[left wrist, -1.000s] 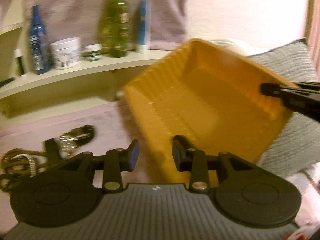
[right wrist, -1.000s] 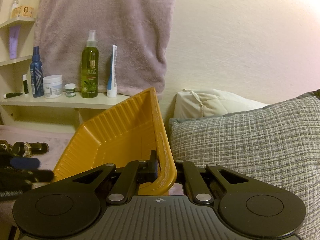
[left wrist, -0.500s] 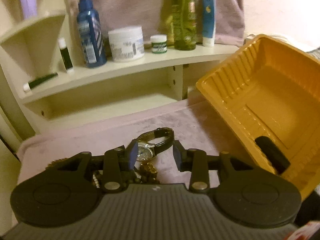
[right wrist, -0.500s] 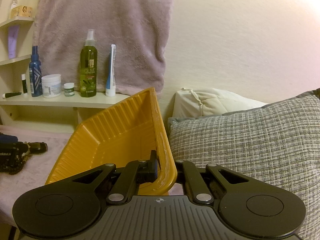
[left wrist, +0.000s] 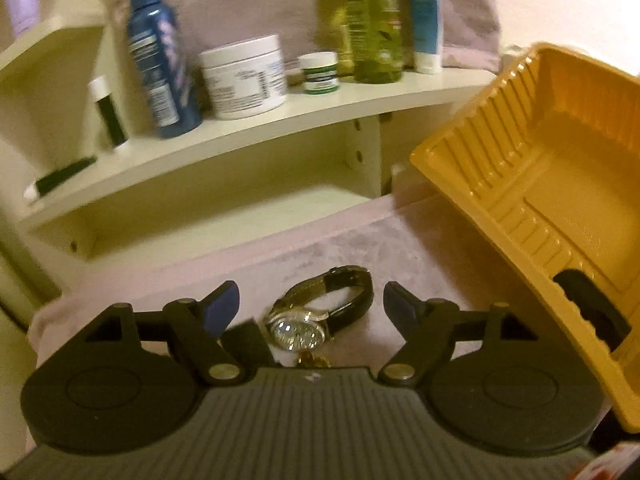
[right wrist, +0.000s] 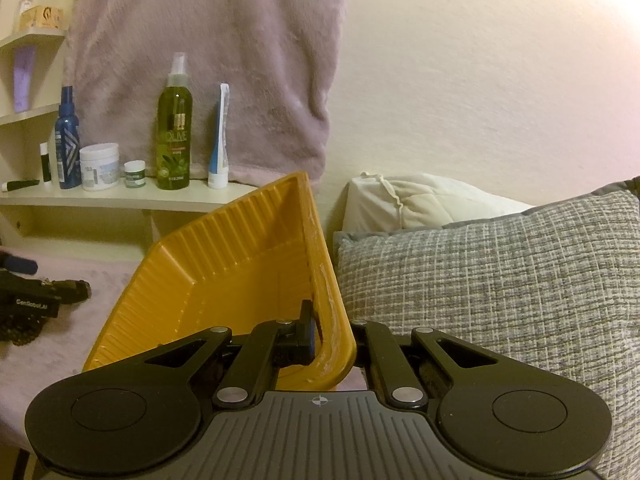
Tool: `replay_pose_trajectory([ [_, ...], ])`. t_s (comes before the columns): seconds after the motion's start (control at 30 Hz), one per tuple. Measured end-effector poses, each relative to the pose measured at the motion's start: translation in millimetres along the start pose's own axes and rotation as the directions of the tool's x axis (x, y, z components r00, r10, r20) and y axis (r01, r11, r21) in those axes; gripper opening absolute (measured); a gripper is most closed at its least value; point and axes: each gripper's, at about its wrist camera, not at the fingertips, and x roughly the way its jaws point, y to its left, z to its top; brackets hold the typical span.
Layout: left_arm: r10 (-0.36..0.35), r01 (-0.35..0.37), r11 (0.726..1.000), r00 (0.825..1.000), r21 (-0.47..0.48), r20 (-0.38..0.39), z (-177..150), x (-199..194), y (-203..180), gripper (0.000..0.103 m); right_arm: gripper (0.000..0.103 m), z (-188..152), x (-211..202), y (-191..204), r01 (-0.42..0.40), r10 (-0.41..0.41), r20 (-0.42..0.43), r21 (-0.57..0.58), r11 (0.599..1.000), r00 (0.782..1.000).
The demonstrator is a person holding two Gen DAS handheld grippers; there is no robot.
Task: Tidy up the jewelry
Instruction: 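Move the open left tool back over the black-strap wristwatch, then close the left tool on the wristwatch strap, then carry the wristwatch into the orange tray and open the left tool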
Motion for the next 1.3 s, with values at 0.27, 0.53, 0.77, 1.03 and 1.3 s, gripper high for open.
replay_pose_trajectory([
  [0.27,-0.059,0.068,0.994,0.994,0.091,-0.095,3.3,22.6,3.0,0.075,0.006,-0.4,1.0,-0.7,0.001,-0.001,-0.002,-0.001,1.000,1.000],
  [0.53,-0.092,0.104,0.989,0.989,0.103,-0.115,6.6,24.0,0.5,0.050,0.006,-0.3,1.3,-1.1,0.002,-0.002,-0.002,0.001,1.000,1.000],
  [0.77,-0.110,0.119,0.990,0.988,0.078,-0.107,-0.2,7.9,-0.3,0.041,0.006,-0.9,1.3,-1.5,0.002,-0.002,-0.001,0.003,1.000,1.000],
  [1.03,-0.102,0.113,0.989,0.988,0.092,-0.115,-3.6,9.2,-6.0,0.058,0.006,-1.1,1.0,-1.8,0.002,-0.002,-0.001,0.005,1.000,1.000],
  [1.3,-0.133,0.140,0.988,0.984,0.060,-0.118,-2.9,9.0,-3.2,0.042,0.006,-1.0,0.4,-0.9,0.005,-0.005,0.001,0.007,1.000,1.000],
])
